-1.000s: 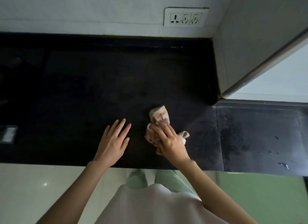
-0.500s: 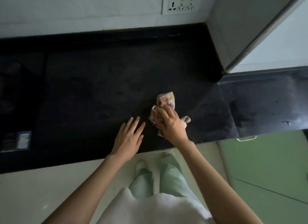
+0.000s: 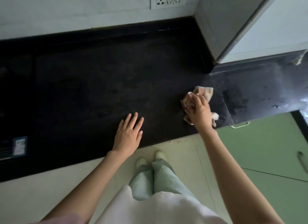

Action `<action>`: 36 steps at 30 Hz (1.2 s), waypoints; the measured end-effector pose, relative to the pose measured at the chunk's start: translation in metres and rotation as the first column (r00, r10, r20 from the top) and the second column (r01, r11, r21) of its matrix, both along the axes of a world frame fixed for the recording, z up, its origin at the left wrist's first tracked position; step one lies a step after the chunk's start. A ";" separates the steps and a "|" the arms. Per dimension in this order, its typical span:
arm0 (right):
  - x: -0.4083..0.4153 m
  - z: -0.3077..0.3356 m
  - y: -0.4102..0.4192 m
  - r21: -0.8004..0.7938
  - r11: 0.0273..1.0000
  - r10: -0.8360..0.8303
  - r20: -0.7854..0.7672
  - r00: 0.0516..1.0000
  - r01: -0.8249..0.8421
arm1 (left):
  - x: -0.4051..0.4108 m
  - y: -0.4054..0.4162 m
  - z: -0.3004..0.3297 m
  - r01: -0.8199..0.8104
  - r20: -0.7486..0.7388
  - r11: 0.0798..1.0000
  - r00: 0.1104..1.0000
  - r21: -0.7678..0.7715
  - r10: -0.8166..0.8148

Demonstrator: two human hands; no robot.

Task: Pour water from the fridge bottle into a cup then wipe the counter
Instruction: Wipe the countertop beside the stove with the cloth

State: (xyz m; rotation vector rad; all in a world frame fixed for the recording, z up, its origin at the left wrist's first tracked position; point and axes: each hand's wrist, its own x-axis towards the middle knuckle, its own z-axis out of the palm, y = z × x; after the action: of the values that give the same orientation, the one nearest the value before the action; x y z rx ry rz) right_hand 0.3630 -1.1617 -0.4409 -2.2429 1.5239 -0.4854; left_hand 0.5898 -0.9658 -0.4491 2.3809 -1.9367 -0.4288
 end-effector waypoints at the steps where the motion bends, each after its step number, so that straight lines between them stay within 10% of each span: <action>1: 0.018 -0.002 0.008 0.005 0.998 0.057 -0.006 0.998 -0.057 | 0.000 0.000 0.000 -0.001 0.001 1.000 1.000 -0.003 0.001; 7: 0.029 0.004 0.100 0.050 0.937 0.345 0.013 0.938 -0.346 | 0.001 0.002 -0.005 0.002 -0.010 0.999 1.000 -0.052 -0.003; 16: -0.003 0.011 0.012 0.079 0.996 -0.025 -0.061 0.998 0.030 | 0.001 0.003 -0.006 0.003 0.008 1.000 1.000 -0.024 -0.003; 27: 0.069 0.001 0.066 -0.024 0.854 0.520 -0.004 0.854 -0.520 | 0.001 0.002 -0.002 -0.006 -0.015 1.000 1.000 0.014 0.006; 36: 0.095 0.004 -0.053 0.050 0.963 0.265 -0.012 0.964 -0.264 | -0.004 0.001 0.002 -0.041 -0.048 0.998 0.998 0.057 0.044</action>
State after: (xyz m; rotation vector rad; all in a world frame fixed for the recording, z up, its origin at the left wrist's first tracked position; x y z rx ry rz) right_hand 0.4581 -1.2145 -0.4366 -2.3717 1.2042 -0.3446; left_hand 0.5863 -0.9649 -0.4471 2.4159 -1.8745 -0.5406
